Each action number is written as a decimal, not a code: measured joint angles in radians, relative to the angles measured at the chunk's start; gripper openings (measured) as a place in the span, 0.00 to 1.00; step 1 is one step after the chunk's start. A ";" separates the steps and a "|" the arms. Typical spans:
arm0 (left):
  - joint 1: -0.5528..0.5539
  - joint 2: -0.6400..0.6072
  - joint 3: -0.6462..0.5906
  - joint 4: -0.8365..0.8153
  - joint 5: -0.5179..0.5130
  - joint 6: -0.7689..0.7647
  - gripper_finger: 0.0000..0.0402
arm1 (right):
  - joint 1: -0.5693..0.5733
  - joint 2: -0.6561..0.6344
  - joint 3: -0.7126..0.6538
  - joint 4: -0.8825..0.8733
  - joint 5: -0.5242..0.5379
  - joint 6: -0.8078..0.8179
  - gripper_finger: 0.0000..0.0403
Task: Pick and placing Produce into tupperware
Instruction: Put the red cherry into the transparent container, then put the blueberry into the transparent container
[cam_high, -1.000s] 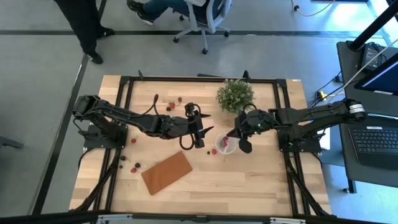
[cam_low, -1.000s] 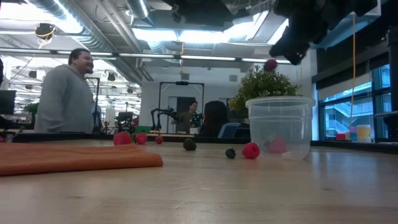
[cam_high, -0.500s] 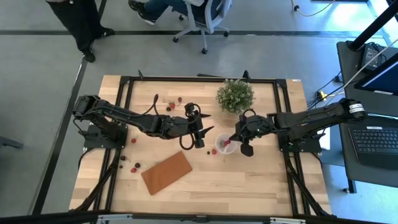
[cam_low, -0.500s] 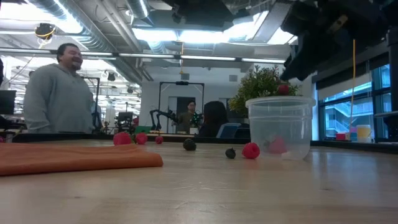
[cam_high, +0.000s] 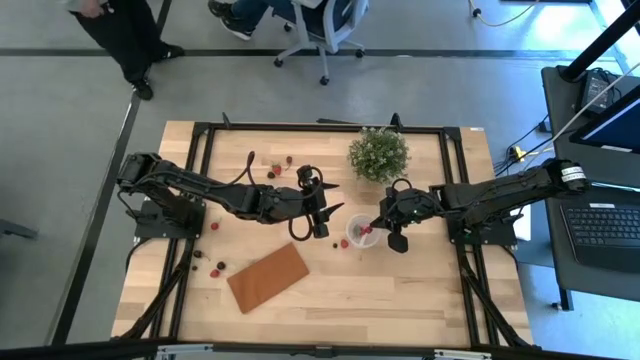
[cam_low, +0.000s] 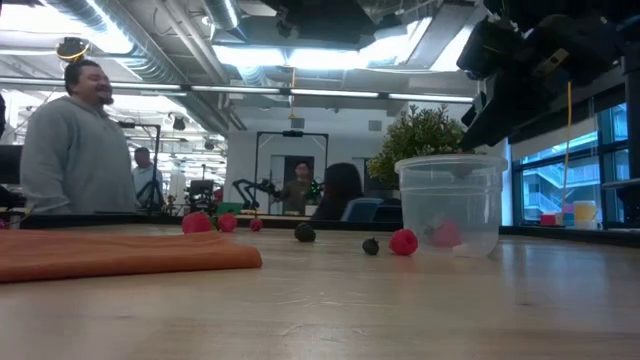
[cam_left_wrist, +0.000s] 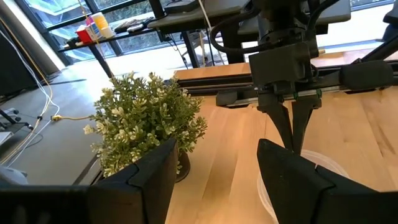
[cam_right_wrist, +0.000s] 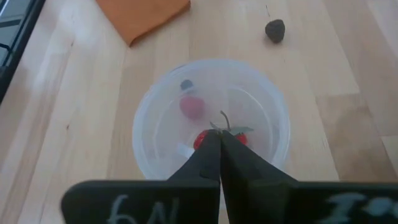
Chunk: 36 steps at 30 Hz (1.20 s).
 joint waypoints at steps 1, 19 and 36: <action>0.000 0.000 0.000 0.000 0.000 0.000 0.53 | 0.000 0.000 0.000 0.000 0.000 0.002 0.01; 0.000 0.000 -0.001 -0.001 0.000 0.000 0.53 | 0.000 0.000 0.000 0.007 0.000 0.001 0.08; -0.004 0.000 -0.001 -0.114 0.111 -0.134 0.68 | -0.001 -0.038 0.216 -0.239 0.000 -0.074 0.46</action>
